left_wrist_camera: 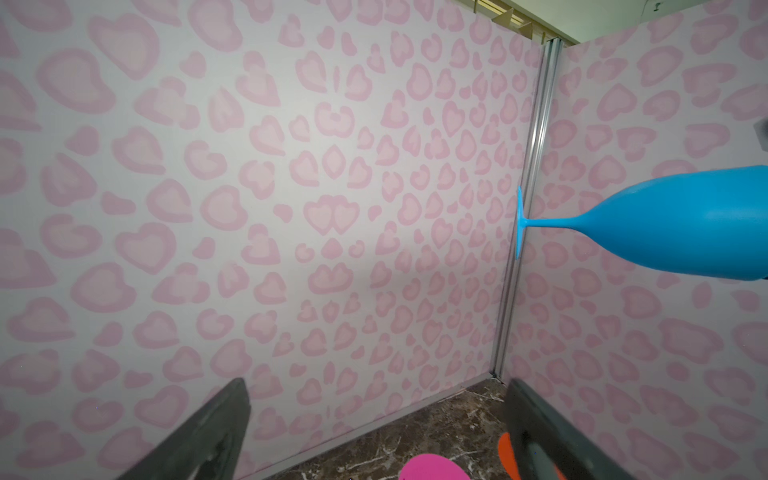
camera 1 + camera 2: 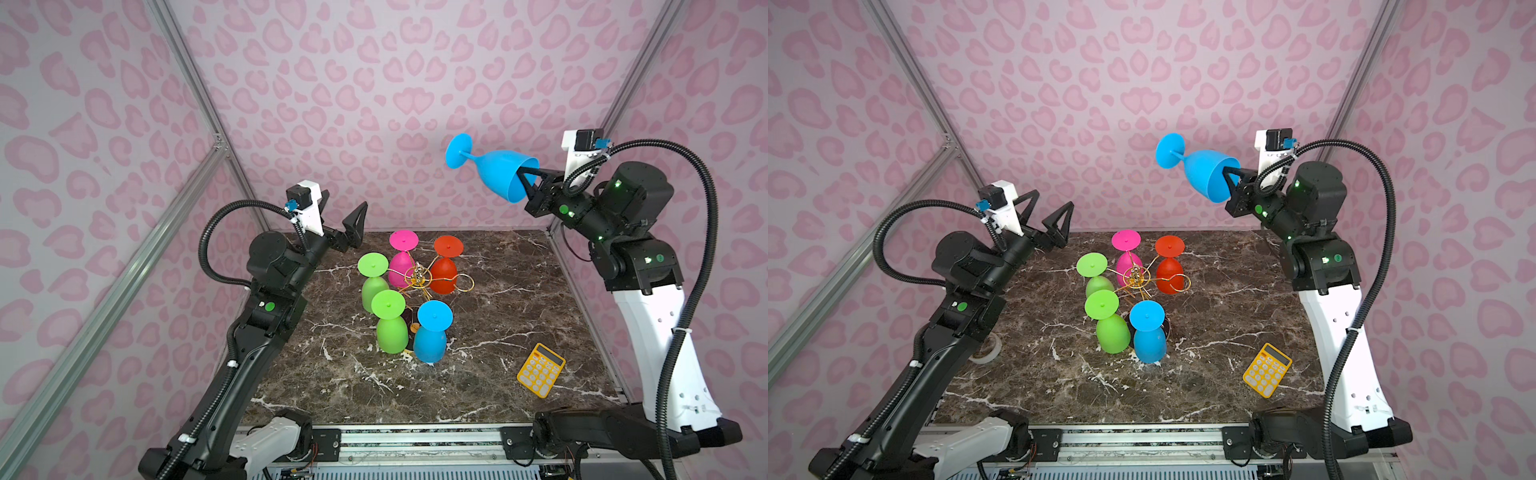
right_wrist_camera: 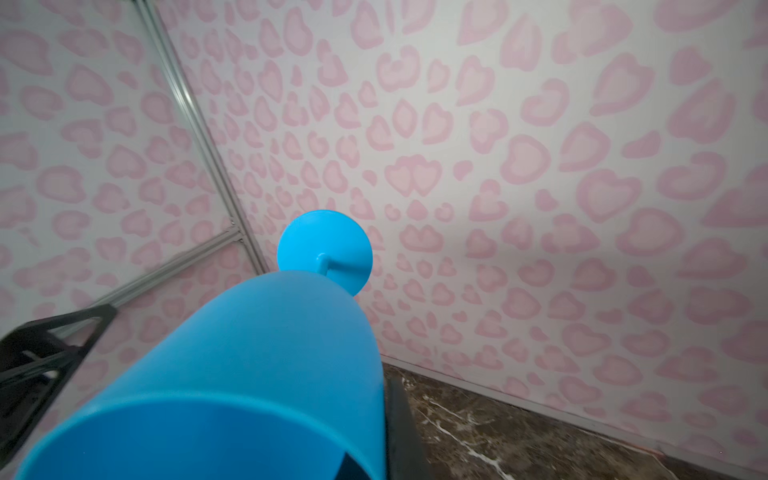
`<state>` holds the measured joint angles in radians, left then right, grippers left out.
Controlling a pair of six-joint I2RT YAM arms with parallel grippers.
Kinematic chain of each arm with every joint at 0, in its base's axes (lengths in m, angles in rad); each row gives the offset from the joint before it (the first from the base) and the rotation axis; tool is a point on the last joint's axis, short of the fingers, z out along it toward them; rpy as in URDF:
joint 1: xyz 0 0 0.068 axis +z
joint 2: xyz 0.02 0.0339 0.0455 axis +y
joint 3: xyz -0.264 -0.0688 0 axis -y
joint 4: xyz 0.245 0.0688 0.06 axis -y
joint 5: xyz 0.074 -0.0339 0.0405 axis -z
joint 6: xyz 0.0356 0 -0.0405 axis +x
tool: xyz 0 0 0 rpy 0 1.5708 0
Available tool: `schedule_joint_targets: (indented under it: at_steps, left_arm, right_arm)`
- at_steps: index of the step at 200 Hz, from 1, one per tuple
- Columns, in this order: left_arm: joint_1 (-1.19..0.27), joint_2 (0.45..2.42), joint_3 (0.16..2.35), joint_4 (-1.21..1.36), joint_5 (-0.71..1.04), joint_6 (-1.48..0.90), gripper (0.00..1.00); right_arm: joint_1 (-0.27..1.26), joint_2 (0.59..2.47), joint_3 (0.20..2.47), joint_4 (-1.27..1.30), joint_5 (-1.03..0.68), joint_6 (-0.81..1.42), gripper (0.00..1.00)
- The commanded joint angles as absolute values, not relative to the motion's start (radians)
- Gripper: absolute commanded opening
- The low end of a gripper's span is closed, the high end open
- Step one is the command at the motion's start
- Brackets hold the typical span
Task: Take the wine glass off the wine glass rack
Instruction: 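Pull the glass away with the right gripper while the left gripper opens and withdraws, then lower the glass upright onto the table beyond the rack and open the right gripper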
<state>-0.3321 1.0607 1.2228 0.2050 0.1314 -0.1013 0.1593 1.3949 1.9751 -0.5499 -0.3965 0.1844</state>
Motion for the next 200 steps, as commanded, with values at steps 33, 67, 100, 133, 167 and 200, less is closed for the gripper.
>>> schedule_joint_targets:
  at_steps: [33,67,100,133,167,200]
  left_arm:
    - [-0.33,0.929,1.117,0.152,-0.062,0.0,0.97]
    - [-0.33,0.859,1.038,0.145,-0.133,0.019,0.97]
    - [-0.33,0.823,0.977,0.154,-0.166,0.027,0.97]
    - [-0.329,0.813,0.964,0.114,-0.176,0.012,0.97]
    - [-0.329,0.79,0.948,0.091,-0.177,0.005,0.97]
    - [-0.329,0.773,0.932,0.072,-0.174,-0.013,0.97]
  right_arm:
    - [0.096,1.664,2.255,-1.045,-0.302,-0.007,0.0]
    - [0.095,1.821,2.399,-1.186,-0.124,-0.054,0.0]
    - [0.111,1.944,2.496,-1.293,-0.022,-0.078,0.0]
    - [0.135,2.029,2.471,-1.349,0.012,-0.1,0.0]
    - [0.141,2.101,2.457,-1.37,0.013,-0.112,0.0]
    - [0.155,2.174,2.463,-1.376,0.034,-0.12,0.0]
